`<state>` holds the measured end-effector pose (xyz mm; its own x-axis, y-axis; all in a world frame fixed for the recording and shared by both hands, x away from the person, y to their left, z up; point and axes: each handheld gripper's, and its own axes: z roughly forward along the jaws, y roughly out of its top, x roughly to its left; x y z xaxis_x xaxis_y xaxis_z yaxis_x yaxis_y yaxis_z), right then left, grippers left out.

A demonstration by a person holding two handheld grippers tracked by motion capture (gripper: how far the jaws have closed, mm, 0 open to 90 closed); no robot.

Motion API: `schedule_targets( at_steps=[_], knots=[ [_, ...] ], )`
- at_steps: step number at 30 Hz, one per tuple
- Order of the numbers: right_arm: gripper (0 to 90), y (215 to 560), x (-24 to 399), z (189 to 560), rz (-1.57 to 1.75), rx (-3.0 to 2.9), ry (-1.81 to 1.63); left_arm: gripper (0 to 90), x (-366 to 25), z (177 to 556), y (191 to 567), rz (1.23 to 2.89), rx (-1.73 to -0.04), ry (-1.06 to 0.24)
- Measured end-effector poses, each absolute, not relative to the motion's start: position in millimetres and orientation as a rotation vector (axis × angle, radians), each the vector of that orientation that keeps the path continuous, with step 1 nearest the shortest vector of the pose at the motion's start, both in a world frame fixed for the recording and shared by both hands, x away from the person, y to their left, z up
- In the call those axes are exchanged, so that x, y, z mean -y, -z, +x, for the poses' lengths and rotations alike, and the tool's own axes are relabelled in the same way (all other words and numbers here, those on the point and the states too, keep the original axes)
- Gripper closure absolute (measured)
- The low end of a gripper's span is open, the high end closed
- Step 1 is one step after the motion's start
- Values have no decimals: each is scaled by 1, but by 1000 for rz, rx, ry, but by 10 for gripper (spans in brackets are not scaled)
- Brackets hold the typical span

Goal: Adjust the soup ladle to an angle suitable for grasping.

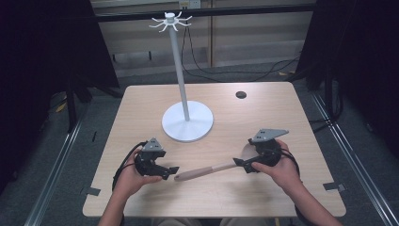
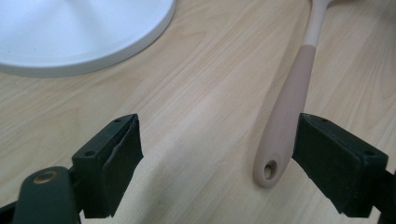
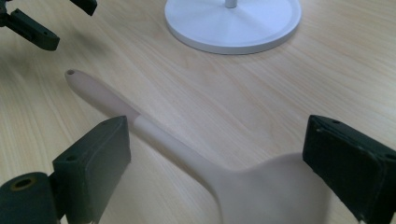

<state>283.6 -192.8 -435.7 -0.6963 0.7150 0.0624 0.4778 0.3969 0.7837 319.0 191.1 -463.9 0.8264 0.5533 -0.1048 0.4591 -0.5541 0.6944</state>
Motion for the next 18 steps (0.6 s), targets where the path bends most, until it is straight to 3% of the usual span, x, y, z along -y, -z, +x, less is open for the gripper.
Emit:
schedule_targets(
  at_steps=[18],
  knots=[
    [178,464,152,301,867,-2596,-989,137,-203,318,467,2247,-750,-170]
  ],
)
